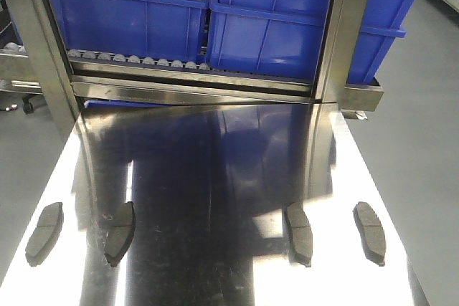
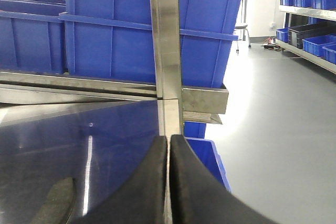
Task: Move and align brake pads A on conveyor
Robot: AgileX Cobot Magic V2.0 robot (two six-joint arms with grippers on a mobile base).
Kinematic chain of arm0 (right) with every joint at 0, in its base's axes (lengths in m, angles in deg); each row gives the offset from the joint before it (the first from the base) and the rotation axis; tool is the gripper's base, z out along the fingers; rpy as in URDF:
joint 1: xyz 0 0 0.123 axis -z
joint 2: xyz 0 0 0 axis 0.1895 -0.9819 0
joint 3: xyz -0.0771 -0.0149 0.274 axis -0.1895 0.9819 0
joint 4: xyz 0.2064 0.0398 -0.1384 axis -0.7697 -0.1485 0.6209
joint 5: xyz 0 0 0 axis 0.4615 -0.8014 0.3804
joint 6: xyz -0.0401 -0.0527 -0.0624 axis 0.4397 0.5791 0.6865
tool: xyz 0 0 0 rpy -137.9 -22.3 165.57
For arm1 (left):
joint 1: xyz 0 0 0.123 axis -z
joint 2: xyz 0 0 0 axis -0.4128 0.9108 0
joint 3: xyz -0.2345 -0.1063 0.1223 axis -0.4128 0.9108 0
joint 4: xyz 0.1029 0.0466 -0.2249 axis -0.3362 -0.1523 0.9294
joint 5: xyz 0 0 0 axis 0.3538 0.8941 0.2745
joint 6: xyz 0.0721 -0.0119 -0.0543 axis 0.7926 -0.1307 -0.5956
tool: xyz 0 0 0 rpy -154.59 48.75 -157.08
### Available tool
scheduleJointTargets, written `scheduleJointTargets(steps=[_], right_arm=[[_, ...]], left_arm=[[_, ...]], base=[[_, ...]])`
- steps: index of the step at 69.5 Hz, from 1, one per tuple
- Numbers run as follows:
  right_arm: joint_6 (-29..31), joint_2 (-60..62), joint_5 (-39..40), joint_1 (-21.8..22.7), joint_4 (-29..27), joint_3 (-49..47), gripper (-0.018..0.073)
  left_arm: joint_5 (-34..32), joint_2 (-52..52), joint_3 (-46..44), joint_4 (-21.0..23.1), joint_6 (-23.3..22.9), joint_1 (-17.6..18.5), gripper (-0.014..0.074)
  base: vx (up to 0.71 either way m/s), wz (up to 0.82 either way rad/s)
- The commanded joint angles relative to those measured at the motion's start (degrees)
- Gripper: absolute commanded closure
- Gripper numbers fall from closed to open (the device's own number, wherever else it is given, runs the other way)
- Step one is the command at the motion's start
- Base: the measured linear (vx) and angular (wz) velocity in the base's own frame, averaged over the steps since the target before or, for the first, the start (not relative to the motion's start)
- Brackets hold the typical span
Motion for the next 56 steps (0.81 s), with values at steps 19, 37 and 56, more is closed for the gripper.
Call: scheduleJointTargets(steps=[19,37,56], right_arm=[[0.00,0.60,4.14,0.25,0.23,0.35,0.0566],[0.00,0.60,4.14,0.25,0.23,0.35,0.0566],[0.00,0.60,4.14,0.25,0.23,0.35,0.0566]], left_arm=[[-4.43,-0.71,1.54,0.58,-0.12,-0.19,0.0603],[-4.43,-0.71,1.54,0.58,-0.12,-0.19,0.0603],[-4.43,-0.71,1.54,0.58,-0.12,-0.19,0.0603]], base=[[0.00,0.00],[0.00,0.00],[0.00,0.00]])
